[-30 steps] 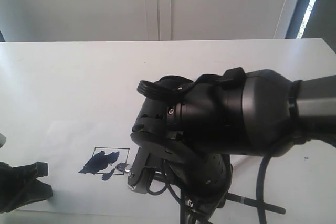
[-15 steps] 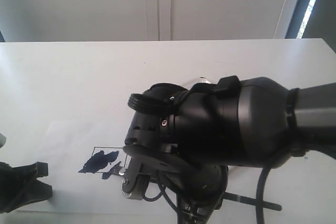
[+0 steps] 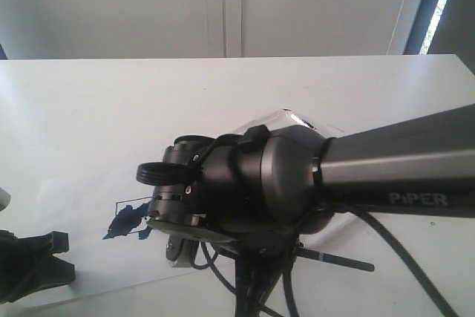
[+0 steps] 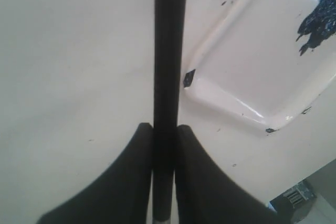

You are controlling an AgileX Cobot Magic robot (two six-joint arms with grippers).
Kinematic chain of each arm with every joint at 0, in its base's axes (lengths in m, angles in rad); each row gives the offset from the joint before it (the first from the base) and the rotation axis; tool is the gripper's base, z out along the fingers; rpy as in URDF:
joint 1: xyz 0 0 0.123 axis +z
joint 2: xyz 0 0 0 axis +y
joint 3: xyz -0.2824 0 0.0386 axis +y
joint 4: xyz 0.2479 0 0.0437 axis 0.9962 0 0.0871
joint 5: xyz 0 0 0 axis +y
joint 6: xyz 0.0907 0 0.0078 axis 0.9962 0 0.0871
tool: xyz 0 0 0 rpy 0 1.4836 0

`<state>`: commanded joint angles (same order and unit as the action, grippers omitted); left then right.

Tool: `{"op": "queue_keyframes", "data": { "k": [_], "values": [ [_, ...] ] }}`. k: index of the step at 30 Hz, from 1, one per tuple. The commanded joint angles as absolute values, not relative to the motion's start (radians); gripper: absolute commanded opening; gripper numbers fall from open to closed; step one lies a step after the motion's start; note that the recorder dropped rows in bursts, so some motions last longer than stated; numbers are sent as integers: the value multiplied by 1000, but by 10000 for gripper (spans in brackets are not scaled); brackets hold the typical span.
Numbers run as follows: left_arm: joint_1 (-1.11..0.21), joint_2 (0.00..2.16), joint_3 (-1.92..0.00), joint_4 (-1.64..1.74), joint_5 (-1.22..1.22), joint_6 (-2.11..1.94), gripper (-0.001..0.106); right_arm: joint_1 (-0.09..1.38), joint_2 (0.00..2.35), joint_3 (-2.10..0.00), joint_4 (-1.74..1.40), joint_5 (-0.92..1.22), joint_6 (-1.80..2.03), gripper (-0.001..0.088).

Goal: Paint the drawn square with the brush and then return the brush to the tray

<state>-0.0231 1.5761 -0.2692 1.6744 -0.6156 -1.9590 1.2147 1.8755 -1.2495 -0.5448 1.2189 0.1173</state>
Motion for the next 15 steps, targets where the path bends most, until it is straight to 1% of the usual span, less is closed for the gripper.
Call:
{"op": "queue_keyframes", "data": {
  "k": [8, 15],
  "values": [
    [-23, 1576, -269, 1681, -616, -1966, 0, 1215, 1877, -1325, -513, 1221, 111, 0],
    [-23, 1576, -269, 1681, -627, -1966, 0, 1215, 1938, -1325, -511, 1221, 89, 0]
  ]
}}
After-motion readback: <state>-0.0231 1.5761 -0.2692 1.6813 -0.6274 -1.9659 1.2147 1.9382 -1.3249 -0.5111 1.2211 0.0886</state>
